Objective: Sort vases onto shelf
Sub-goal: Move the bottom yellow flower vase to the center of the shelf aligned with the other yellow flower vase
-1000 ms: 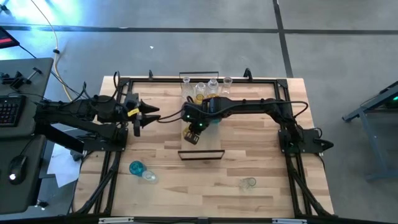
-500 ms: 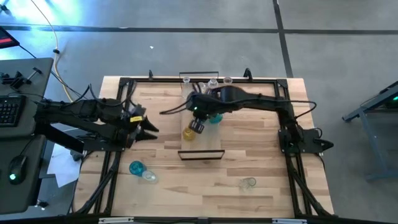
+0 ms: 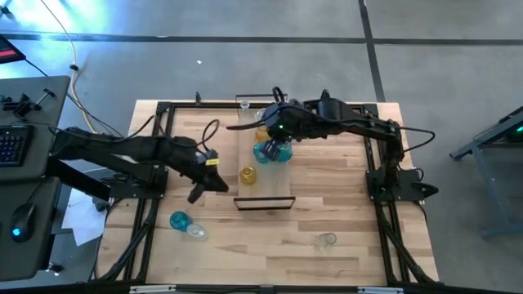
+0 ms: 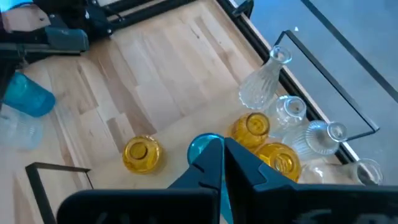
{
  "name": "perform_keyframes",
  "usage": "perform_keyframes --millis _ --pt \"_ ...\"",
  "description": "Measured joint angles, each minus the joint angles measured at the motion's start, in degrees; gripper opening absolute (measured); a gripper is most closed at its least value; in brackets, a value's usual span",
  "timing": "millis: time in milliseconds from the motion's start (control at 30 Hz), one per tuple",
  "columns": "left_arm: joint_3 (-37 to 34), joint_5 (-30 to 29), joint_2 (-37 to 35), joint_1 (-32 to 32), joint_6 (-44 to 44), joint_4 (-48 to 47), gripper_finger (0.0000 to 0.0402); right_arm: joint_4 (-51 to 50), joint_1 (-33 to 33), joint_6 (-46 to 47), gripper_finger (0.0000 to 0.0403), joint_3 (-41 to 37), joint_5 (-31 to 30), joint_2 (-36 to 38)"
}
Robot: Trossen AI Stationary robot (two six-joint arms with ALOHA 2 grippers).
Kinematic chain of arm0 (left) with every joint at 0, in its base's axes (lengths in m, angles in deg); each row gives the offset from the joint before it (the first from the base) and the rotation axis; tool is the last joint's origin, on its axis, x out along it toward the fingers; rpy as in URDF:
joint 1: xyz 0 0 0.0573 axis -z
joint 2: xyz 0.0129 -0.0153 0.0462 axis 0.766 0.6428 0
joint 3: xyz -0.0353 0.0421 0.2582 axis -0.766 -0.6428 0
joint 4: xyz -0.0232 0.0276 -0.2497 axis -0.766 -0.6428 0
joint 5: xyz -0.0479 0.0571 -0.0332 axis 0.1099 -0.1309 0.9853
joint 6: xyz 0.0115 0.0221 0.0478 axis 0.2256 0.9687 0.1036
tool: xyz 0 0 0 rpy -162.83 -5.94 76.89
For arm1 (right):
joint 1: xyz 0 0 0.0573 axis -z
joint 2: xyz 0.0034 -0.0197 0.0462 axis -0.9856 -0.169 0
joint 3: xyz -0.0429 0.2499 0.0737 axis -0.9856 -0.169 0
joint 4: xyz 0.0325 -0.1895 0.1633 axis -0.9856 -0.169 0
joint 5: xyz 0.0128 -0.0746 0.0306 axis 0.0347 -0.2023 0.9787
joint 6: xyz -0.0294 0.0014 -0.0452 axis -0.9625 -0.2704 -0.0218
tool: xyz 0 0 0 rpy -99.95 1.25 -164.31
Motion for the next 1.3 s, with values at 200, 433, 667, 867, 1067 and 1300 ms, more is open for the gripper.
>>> perform_keyframes --millis 200,433,667,867,1067,1300 --pt "0.0 2.98 1.49 -4.99 -1.77 3.3 0.0002 -2.55 -0.57 -0.01 0.0 -0.17 -0.49 0.07" --pt "0.0 9.79 4.55 -9.69 -4.94 4.76 0.0 -4.06 -0.71 -1.43 0.0 -0.16 -1.03 0.05" --pt "-0.02 18.08 10.66 -11.44 -10.06 9.83 0.0 -4.3 1.32 -4.37 0.0 -0.04 -3.34 0.05" --pt "-0.02 19.92 15.04 -12.13 -12.71 10.5 0.0 -4.17 2.35 -6.59 0.0 -0.04 -3.65 0.05" --pt "-0.04 20.38 17.61 -12.4 -12.72 11.17 0.0 -3.23 2.35 -8.76 0.0 -0.04 -4.74 0.52" --pt "-0.04 22.89 20.53 -11.98 -12.72 15.97 0.0 -2.73 2.58 -10.09 0.0 0.01 -4.7 1.46"
